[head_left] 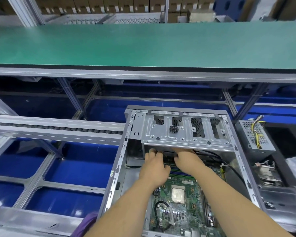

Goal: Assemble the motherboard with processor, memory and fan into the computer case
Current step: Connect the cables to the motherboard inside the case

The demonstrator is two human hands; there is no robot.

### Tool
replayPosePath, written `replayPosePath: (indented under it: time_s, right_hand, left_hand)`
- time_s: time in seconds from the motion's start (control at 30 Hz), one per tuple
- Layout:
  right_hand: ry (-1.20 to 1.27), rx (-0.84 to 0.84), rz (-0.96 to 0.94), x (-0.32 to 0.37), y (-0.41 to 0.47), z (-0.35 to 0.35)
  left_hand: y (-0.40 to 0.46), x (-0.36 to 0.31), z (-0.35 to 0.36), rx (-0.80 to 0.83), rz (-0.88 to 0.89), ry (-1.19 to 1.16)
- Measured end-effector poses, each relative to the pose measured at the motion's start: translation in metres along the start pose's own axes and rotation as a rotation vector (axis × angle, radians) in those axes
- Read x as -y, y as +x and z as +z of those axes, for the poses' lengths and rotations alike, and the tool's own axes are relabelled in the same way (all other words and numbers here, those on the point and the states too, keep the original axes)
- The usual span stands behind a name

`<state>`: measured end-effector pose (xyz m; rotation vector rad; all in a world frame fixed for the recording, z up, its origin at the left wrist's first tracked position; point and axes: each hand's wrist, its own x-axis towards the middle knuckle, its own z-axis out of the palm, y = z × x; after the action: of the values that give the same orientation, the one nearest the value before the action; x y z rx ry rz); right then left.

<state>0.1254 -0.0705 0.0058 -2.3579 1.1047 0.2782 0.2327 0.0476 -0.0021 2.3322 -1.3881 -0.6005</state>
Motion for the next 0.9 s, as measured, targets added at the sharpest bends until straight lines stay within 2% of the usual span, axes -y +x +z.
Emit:
replayPosePath:
  time_s: [0.13, 0.27, 0.33, 0.4, 0.53, 0.73, 0.9]
  right_hand:
    - [-0.053, -0.122, -0.086, -0.007, -0.027, -0.005]
    - [0.001, -0.132, -0.141, -0.005, -0.057, -0.009]
    - [0.055, -0.155, -0.097, -0.002, -0.07, -0.01]
    - [0.096, -0.171, -0.058, 0.003, -0.08, -0.009]
    - [0.222, 0.071, -0.092, 0.016, -0.1, -0.004]
    - [-0.018, 0.152, -0.037, 0.037, -0.115, 0.023]
    - [0.081, 0.277, -0.174, 0.053, -0.12, 0.027]
  left_hand:
    - [-0.001, -0.001, 0.0, 0.025, 0.014, -0.003]
    - [-0.004, -0.006, -0.007, -0.034, 0.021, -0.047]
    - [-0.007, -0.012, -0.012, -0.055, 0.037, -0.079]
    - [-0.012, -0.018, -0.014, -0.003, 0.062, -0.07]
    - [-0.023, -0.022, -0.017, 0.053, 0.126, -0.037]
    - [-0.032, -0.02, -0.026, 0.012, 0.086, -0.049]
    - [-0.036, -0.018, -0.029, -0.048, 0.066, -0.067]
